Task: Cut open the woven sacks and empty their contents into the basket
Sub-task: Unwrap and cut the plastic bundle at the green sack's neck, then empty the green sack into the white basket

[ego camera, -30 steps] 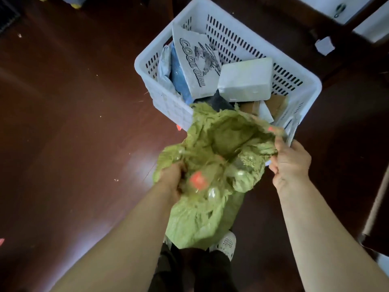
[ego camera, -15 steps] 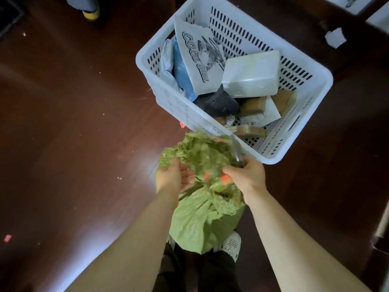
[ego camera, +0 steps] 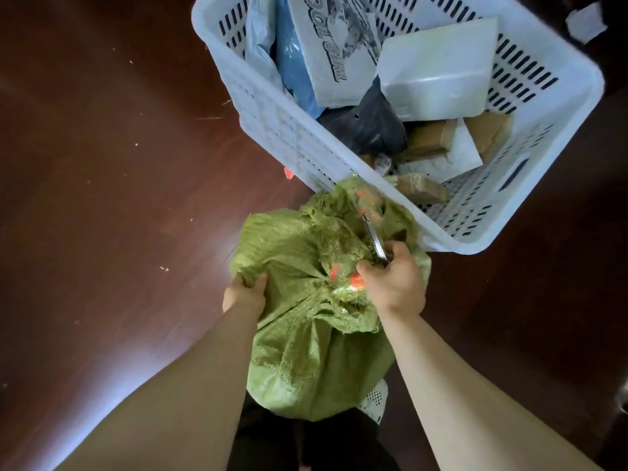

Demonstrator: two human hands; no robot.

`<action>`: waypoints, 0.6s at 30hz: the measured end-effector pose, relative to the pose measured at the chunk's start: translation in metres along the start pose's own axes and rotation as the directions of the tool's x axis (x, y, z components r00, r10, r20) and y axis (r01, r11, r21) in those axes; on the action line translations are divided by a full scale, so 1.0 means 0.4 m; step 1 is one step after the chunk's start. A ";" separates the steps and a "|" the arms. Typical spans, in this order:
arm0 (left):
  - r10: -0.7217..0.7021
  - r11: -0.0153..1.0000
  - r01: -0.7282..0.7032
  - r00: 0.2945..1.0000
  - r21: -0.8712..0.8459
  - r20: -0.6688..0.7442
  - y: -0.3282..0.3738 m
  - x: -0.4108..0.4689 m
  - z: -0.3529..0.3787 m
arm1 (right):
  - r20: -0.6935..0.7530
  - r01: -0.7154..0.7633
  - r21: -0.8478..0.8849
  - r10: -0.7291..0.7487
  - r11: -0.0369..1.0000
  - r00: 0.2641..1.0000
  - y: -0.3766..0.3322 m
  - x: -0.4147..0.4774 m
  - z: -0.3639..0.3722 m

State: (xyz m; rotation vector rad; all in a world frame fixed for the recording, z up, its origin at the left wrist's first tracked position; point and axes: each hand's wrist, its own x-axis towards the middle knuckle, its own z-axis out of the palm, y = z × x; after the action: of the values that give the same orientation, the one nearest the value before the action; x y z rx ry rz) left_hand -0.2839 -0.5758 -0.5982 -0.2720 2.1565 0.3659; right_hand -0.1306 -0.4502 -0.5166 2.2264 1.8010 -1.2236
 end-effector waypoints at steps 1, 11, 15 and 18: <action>0.054 0.999 -0.054 0.998 -0.003 -0.014 -0.002 0.003 0.008 | 0.010 -0.002 -0.005 0.002 1.000 1.000 0.002 0.001 0.007; -0.084 0.952 0.068 0.996 -0.298 -0.041 0.034 -0.148 -0.084 | 0.101 -0.160 0.134 0.147 0.978 0.984 -0.043 -0.089 -0.053; -0.136 0.916 0.174 0.982 -0.360 0.127 0.075 -0.313 -0.136 | 0.159 -0.280 0.212 0.250 0.936 0.955 -0.087 -0.165 -0.136; -0.114 0.906 0.179 0.976 -0.384 0.185 0.123 -0.466 -0.188 | 0.121 -0.307 0.262 0.285 0.915 0.951 -0.125 -0.238 -0.234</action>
State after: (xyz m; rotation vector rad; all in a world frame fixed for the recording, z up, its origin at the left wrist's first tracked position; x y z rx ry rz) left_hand -0.2509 -0.5460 -0.3962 -0.6127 1.8763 0.7180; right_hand -0.1235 -0.4669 -0.3752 2.4335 1.2646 -1.5493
